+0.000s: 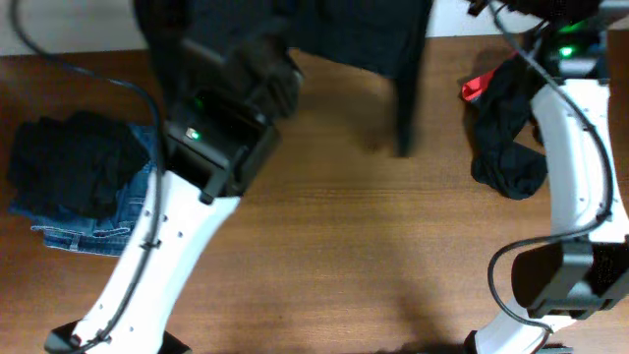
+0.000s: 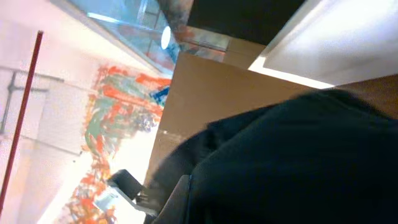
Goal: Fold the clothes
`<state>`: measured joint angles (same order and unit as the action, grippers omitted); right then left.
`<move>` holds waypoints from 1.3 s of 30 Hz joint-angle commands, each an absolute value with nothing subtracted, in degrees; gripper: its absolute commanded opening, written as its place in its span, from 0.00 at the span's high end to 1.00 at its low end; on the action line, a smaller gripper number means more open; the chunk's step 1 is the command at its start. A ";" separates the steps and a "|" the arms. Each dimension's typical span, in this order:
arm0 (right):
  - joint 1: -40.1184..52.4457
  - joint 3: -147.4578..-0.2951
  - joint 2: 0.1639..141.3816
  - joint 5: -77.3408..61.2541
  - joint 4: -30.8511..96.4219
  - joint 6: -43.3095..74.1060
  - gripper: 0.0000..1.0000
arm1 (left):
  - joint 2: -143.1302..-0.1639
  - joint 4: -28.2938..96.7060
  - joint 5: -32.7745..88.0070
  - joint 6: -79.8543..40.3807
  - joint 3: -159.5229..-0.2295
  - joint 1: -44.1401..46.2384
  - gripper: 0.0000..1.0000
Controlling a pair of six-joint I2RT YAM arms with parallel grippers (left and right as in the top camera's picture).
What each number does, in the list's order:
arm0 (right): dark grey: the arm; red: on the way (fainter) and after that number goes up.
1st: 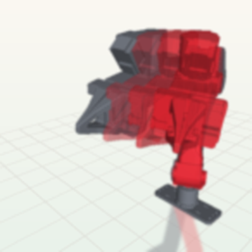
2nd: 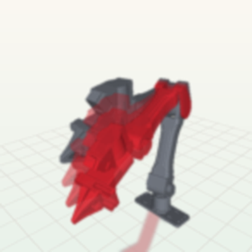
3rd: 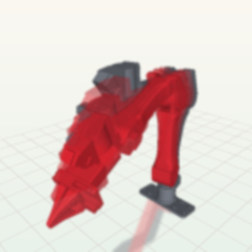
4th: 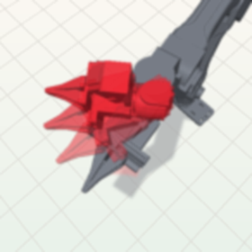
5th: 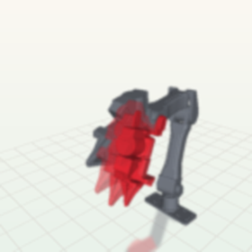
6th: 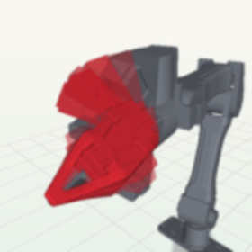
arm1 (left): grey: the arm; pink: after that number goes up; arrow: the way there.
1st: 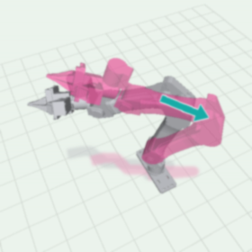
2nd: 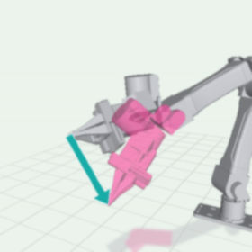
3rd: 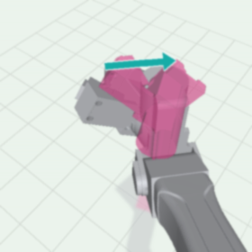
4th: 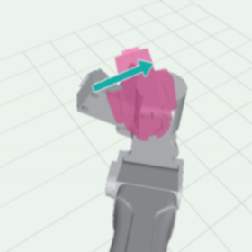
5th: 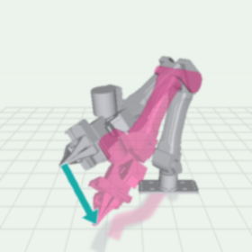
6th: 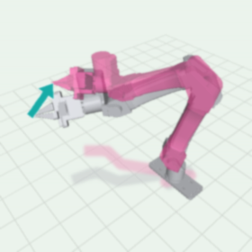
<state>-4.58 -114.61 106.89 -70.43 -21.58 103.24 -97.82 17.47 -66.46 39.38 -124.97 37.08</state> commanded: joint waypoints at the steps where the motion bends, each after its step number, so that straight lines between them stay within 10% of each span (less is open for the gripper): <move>1: -4.21 -121.93 106.13 -70.00 -16.40 100.88 0.96 | -95.24 22.59 -67.46 35.14 -126.48 44.23 1.00; 26: -13.65 -126.34 103.61 -82.35 -11.35 103.94 0.96 | -90.74 8.49 -81.93 33.04 -126.50 84.42 0.99; 39: -14.11 -126.17 104.07 -84.27 -10.83 99.85 0.96 | -92.88 21.50 -88.66 18.31 -126.48 81.65 1.00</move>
